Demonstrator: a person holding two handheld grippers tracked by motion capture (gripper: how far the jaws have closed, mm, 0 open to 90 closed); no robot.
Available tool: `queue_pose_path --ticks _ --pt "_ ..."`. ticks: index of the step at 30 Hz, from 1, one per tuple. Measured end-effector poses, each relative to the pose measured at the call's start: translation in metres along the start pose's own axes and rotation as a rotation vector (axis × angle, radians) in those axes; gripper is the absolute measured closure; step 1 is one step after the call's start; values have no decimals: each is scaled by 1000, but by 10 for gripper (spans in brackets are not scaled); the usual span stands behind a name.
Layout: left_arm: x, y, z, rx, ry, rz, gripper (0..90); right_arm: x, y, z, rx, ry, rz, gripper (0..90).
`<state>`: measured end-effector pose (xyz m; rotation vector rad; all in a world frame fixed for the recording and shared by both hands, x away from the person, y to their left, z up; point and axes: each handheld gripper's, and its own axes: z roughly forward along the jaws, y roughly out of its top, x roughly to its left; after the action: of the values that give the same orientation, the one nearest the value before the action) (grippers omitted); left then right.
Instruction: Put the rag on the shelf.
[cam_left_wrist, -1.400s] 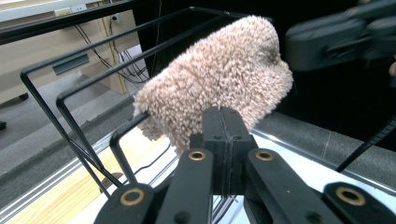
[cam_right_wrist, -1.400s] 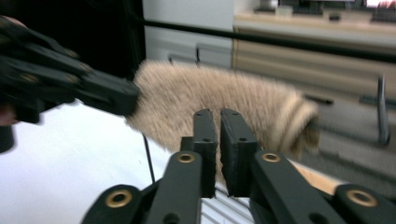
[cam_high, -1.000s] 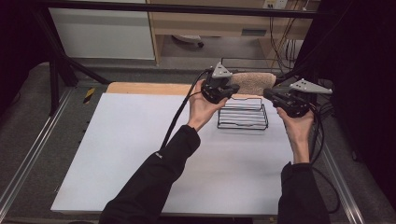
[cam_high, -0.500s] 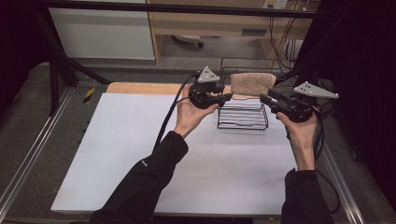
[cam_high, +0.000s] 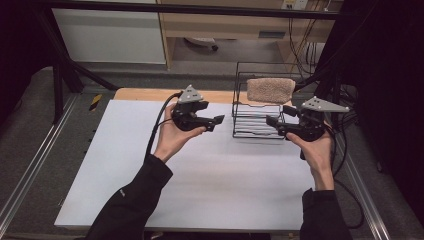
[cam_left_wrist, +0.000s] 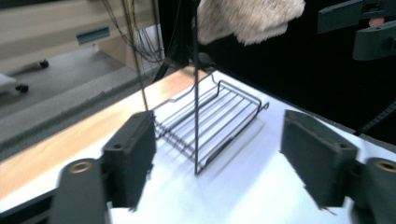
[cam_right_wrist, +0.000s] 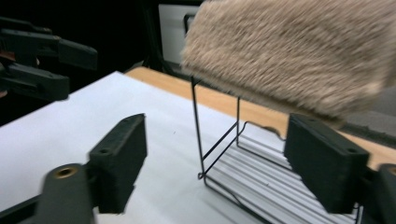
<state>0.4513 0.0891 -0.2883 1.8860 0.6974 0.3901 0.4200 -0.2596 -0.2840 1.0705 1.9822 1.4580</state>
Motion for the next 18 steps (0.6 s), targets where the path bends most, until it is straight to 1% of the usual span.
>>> queue_pose_path --ticks 5,7,9,12,16,18 --pt "10 -26 -21 28 51 -8 152 8 -9 9 48 21 -8 121" --pt "14 -37 -30 32 68 -13 138 11 -13 12 68 24 -18 104" --pt "17 -47 -38 38 92 -16 126 14 -18 14 81 30 -20 91" --pt "21 -63 -50 49 115 -27 107 18 -26 18 104 38 -19 76" --pt "26 -87 -64 65 131 -44 96 23 -38 22 123 41 -15 54" --pt "28 -99 -71 75 136 -55 95 26 -45 23 121 43 -16 48"
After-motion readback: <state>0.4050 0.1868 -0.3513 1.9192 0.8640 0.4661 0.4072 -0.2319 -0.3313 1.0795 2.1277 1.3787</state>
